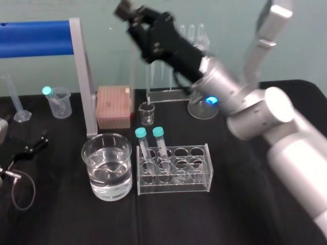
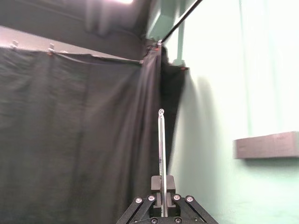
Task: Hold the thermometer with one hand and immerse one end into the beaker, then reinsert it into the test tube rack.
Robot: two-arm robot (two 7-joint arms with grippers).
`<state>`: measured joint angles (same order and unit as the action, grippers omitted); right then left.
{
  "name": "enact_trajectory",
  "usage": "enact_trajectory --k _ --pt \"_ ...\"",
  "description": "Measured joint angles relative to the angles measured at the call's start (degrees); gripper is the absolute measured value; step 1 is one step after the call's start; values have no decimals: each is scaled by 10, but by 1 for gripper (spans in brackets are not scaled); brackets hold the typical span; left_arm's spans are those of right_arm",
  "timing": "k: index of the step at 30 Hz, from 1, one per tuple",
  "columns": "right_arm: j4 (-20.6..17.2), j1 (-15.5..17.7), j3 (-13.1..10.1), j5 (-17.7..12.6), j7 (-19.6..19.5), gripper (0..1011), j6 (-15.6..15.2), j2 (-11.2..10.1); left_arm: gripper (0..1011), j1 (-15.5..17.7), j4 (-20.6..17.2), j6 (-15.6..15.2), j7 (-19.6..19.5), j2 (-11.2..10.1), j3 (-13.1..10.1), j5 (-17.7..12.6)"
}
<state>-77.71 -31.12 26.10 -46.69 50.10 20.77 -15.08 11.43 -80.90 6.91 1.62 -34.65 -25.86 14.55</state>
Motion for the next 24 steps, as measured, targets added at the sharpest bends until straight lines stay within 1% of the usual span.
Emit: enact_trajectory --k 1,3,4,5,6,9,10,11,13,16,19,24 --pt "-20 10 -11 8 -18 58 4 -14 1008 0 0 0 0 0 0 0" --pt "-40 24 -22 16 -36 58 6 -28 1008 0 0 0 0 0 0 0" --pt "-55 37 -34 22 -52 58 7 -40 1008 0 0 0 0 0 0 0" --pt "-65 45 -40 25 -61 58 8 -46 1008 0 0 0 0 0 0 0" --pt "-83 62 -53 33 -79 58 11 -59 1008 0 0 0 0 0 0 0" --pt "-108 88 -74 45 -102 58 14 -76 1008 0 0 0 0 0 0 0" --pt "-121 106 -86 51 -115 58 14 -86 1008 0 0 0 0 0 0 0" --pt "-121 106 -86 51 -115 58 14 -86 1008 0 0 0 0 0 0 0" --pt "-140 137 -107 62 -135 58 14 -100 1008 0 0 0 0 0 0 0" --pt "-147 159 -120 64 -145 58 13 -107 1008 0 0 0 0 0 0 0" --pt "-143 182 -129 63 -149 58 8 -108 1008 0 0 0 0 0 0 0" --pt "-125 191 -131 57 -144 58 -1 -101 1008 0 0 0 0 0 0 0"
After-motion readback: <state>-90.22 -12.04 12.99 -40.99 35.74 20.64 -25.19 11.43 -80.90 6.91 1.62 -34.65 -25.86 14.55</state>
